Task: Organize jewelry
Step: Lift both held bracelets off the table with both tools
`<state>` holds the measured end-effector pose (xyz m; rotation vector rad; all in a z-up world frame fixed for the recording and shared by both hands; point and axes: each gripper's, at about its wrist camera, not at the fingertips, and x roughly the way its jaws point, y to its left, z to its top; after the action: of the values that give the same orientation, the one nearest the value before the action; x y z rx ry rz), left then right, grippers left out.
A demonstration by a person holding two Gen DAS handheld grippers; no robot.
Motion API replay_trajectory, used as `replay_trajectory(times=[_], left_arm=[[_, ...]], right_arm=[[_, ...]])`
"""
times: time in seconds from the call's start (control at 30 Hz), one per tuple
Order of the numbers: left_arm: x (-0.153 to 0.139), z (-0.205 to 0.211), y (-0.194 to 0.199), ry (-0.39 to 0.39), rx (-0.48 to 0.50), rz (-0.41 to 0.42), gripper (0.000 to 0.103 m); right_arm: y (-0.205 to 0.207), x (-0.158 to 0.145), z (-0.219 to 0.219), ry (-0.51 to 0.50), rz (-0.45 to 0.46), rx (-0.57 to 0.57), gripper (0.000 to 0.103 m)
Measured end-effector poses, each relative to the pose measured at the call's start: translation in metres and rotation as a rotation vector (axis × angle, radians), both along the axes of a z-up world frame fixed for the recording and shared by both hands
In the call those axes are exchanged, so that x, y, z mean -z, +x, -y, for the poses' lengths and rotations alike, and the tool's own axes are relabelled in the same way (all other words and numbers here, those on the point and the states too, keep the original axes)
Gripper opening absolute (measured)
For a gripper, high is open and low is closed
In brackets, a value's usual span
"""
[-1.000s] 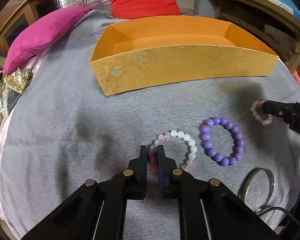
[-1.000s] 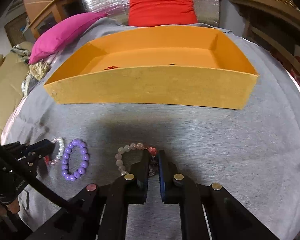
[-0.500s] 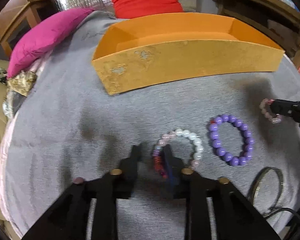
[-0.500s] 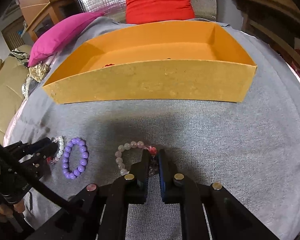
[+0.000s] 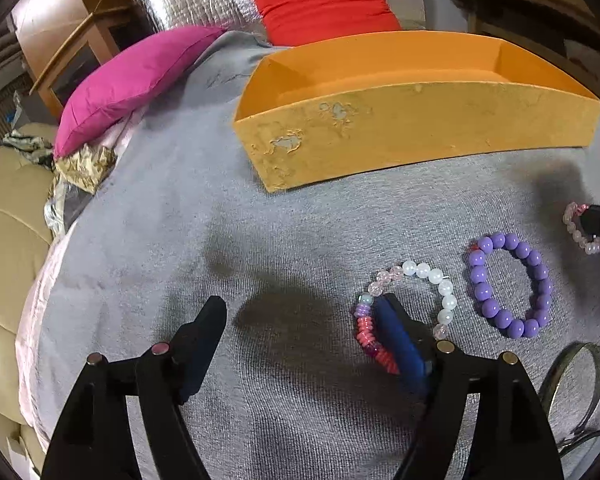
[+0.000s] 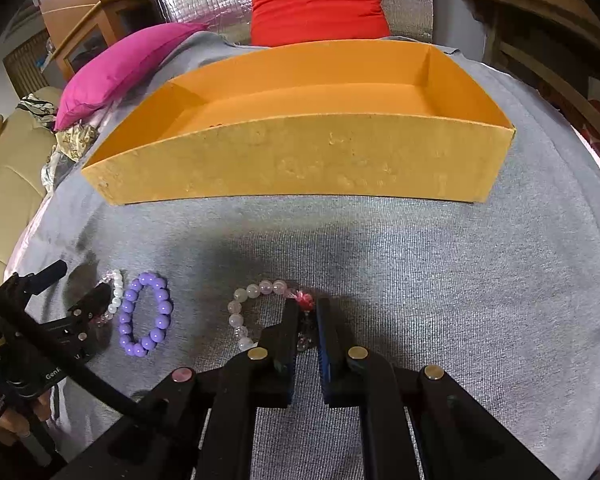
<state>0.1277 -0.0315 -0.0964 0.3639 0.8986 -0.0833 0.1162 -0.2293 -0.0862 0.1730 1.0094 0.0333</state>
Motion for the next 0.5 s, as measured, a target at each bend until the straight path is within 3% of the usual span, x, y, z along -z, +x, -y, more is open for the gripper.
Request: replay_trajectory(times=[0.13,0.33,0.5], left_arm=[[0.0000,0.0012,-0.0061,0.007,0.001,0.012,0.079],[0.0004,-0.0066,-0.0066,-0.066,-0.044,0.003,0.079],[0.0000,-0.0018,-0.0089,-0.029,-0.028,0.022,0.079]], right_arm=[[0.0007,0.0000,0.0000,0.004,-0.007,0.007,0.012],[0.0020,0.0008,-0.0005,-0.001,-0.009,0.009,0.012],[0.0022,0.0007,-0.0035,-0.018,-0.008,0.011,0.013]])
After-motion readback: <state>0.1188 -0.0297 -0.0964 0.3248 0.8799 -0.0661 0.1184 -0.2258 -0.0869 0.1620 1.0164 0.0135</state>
